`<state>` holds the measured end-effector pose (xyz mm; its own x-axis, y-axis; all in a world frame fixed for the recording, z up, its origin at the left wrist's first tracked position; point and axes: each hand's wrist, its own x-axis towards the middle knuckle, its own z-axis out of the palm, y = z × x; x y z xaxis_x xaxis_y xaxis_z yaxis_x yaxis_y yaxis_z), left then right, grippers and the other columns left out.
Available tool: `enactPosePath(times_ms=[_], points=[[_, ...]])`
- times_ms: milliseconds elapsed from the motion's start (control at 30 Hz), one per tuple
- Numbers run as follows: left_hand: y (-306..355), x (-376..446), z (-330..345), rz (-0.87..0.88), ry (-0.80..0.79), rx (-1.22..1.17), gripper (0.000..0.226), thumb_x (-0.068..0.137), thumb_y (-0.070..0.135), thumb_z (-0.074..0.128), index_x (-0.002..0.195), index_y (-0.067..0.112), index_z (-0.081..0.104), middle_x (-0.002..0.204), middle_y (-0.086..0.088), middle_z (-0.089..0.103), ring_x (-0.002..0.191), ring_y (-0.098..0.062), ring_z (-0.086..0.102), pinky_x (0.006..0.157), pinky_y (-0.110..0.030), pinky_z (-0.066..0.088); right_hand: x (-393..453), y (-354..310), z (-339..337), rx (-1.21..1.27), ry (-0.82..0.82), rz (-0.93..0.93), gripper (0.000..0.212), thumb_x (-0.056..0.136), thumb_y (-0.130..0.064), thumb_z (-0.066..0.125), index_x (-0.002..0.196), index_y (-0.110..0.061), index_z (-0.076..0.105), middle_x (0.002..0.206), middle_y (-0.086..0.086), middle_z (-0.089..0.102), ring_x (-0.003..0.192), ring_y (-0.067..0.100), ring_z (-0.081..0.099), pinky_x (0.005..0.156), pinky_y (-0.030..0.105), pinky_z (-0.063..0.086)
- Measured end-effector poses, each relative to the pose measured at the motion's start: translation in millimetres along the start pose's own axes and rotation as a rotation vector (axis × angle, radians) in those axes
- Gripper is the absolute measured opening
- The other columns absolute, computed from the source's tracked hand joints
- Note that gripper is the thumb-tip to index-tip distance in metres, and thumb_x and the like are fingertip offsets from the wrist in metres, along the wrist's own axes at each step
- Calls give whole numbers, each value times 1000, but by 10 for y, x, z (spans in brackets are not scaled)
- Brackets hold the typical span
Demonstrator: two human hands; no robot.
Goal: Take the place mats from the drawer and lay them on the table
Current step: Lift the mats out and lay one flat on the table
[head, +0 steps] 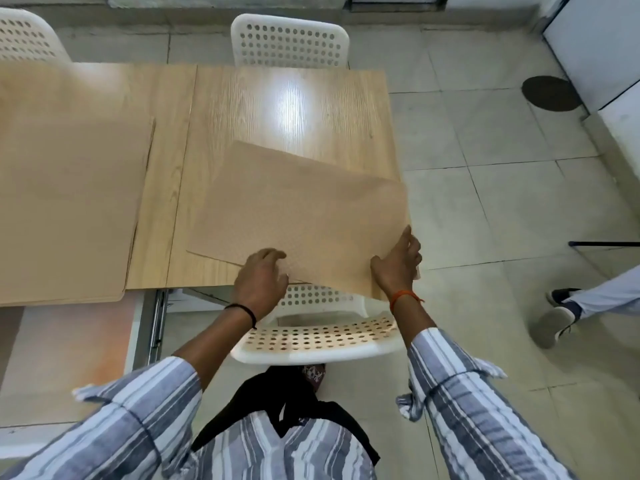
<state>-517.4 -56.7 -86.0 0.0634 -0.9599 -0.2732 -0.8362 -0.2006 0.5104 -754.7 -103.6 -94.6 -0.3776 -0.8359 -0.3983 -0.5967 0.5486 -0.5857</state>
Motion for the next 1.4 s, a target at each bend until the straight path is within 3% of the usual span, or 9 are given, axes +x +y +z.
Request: enactPosePath(times_ms=[67,167,333,600,833,900,967,1033,1400], points=[[-100,163,-6,77,-19,210,53,93,31,55,143,18,43,154,-6,35,141,-25,31,113,-41,30,-89,-96,98,-136,15,-67,93,84,-17,62,156,-21,3,162,8,4,146,34,12,116,54,23],[-263,345,-6,76,-145,392,71,93,44,53,153,26,19,164,-2,6,150,-26,5,120,-47,13,-306,-151,383,-276,-125,-166,96,85,-37,65,156,-29,1,164,7,-6,149,34,2,116,61,18],[-358,417,62,47,-233,441,77,94,56,41,154,35,-1,163,1,-13,150,-27,-6,119,-52,13,-457,-53,721,-522,-253,-206,93,90,-59,52,155,-33,-8,161,11,-26,148,37,-19,111,71,4],[-126,373,118,-2,-255,459,82,93,56,45,154,30,-3,163,-9,-11,149,-36,-2,112,-48,29,63,-82,445,-597,-351,-307,100,82,-63,61,153,-42,-7,161,5,-27,149,33,-20,112,69,3],[-82,427,60,110,-143,493,77,85,53,61,147,25,25,152,-15,23,136,-36,28,107,-50,34,225,-130,346,-602,-363,-335,104,78,-59,68,153,-44,-3,161,0,-26,149,30,-20,113,70,3],[-163,505,7,90,-153,451,86,78,57,66,146,26,23,155,-13,15,143,-35,15,112,-56,25,214,-116,348,-603,-353,-331,104,78,-60,67,153,-44,-3,162,0,-25,150,29,-19,114,70,3],[-261,574,-29,0,-225,416,108,74,64,67,152,26,4,161,-9,-10,149,-34,-8,114,-61,12,197,-98,347,-599,-352,-321,104,78,-60,67,153,-44,-3,162,0,-25,150,29,-19,114,69,3],[-329,601,-24,-34,-290,417,117,73,69,64,153,28,-11,159,-6,-26,148,-33,-18,115,-64,7,171,-69,346,-589,-347,-306,104,78,-60,68,153,-45,-3,162,0,-24,150,29,-19,113,69,3],[-298,553,-24,12,-334,472,111,78,73,54,152,31,-16,159,-7,-28,147,-34,-18,114,-65,12,133,57,334,-565,-322,-285,105,76,-60,70,152,-47,-2,162,-2,-24,150,28,-18,113,69,3]])
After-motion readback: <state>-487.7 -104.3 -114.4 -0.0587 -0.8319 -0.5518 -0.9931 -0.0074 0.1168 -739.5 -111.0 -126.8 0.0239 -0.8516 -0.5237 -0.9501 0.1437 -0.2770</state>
